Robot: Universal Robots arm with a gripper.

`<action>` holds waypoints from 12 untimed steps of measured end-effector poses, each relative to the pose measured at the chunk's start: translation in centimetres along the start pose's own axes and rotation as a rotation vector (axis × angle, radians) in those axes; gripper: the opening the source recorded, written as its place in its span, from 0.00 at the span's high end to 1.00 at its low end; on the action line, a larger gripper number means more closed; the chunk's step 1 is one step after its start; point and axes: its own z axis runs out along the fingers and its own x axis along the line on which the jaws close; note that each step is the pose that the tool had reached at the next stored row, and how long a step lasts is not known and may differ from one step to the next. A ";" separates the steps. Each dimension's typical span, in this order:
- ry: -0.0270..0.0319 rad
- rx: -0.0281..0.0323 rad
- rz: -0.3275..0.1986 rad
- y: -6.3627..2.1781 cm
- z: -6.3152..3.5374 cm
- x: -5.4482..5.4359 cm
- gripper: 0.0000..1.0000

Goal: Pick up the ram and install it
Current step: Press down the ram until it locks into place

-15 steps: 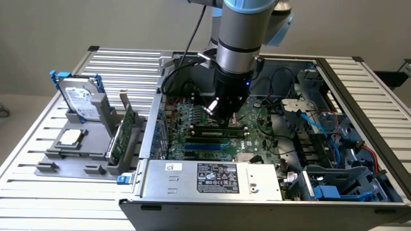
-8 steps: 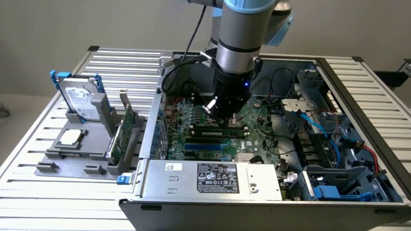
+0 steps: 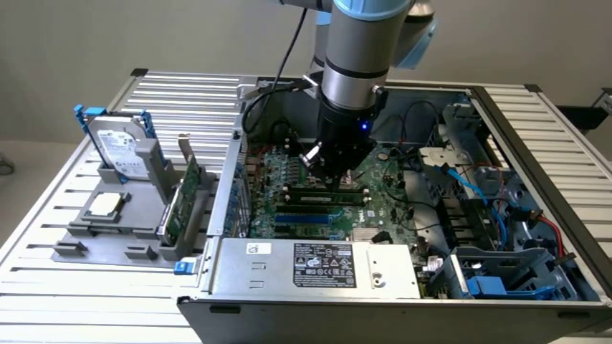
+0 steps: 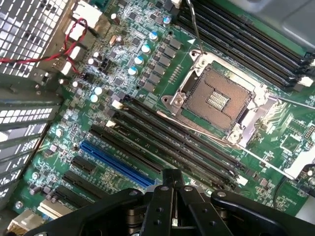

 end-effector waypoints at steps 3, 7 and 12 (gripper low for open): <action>0.0001 -0.0013 0.043 0.00 0.00 0.0 0.89; 0.0004 -0.0030 0.102 0.00 0.00 0.0 0.89; 0.0007 -0.0052 0.178 0.00 0.00 0.0 0.89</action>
